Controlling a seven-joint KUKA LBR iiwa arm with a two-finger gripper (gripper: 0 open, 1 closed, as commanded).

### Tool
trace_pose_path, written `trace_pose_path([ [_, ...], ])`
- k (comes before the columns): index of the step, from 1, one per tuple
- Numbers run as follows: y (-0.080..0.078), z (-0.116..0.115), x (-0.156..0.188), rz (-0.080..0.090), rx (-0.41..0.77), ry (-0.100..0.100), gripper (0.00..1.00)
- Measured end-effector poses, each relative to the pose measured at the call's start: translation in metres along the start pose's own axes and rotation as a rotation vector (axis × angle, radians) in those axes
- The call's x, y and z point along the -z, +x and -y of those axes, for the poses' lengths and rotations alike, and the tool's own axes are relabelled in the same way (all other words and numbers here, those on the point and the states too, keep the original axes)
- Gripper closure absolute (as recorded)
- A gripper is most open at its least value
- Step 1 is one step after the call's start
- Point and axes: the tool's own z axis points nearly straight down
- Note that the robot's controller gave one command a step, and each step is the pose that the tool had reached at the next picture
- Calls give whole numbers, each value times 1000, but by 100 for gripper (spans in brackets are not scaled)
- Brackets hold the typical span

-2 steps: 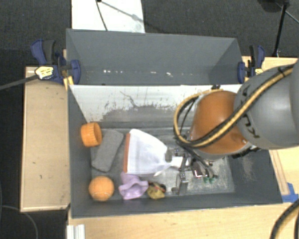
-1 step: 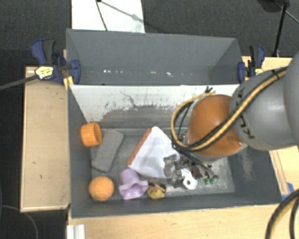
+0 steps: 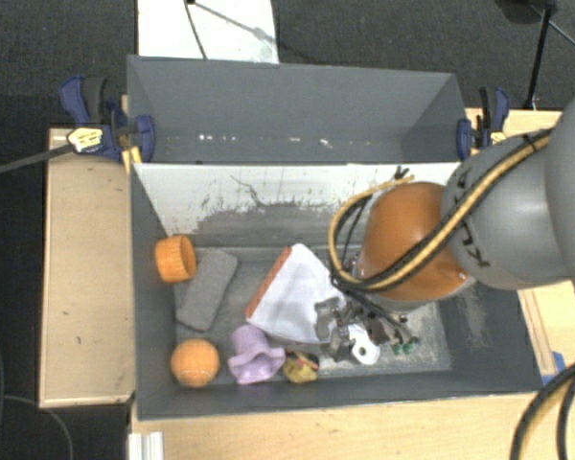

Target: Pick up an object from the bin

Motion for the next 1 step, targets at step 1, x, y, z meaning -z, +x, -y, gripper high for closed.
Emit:
trace_pose_path([
  [1,-6,0,55,-5,-3,0,100],
])
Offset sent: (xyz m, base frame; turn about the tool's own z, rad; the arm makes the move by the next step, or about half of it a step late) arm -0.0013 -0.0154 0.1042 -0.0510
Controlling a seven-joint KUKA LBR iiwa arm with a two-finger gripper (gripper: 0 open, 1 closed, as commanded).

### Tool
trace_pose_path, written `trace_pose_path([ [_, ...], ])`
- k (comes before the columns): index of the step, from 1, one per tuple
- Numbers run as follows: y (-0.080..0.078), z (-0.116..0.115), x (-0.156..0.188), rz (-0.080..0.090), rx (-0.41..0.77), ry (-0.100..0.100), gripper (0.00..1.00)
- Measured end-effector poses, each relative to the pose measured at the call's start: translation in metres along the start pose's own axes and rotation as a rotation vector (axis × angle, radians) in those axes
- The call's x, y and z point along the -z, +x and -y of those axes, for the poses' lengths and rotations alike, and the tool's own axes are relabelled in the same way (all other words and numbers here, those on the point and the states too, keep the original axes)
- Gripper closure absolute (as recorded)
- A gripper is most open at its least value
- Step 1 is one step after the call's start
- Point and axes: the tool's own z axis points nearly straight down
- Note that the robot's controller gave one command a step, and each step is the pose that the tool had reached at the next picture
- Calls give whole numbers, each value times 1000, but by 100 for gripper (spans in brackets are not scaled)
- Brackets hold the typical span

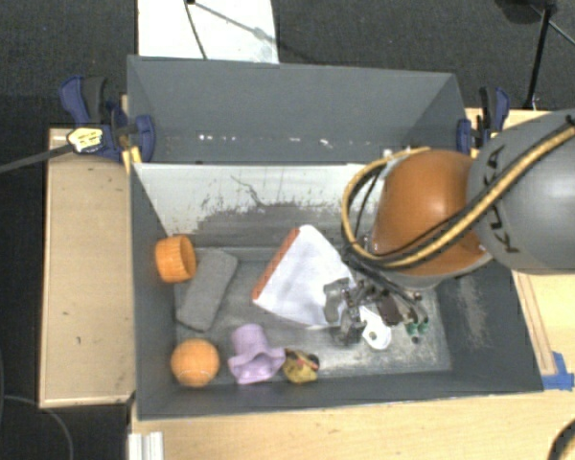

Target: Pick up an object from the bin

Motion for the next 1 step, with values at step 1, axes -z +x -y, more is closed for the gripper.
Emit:
trace_pose_path([
  [1,10,15,49,7,54,1,100],
])
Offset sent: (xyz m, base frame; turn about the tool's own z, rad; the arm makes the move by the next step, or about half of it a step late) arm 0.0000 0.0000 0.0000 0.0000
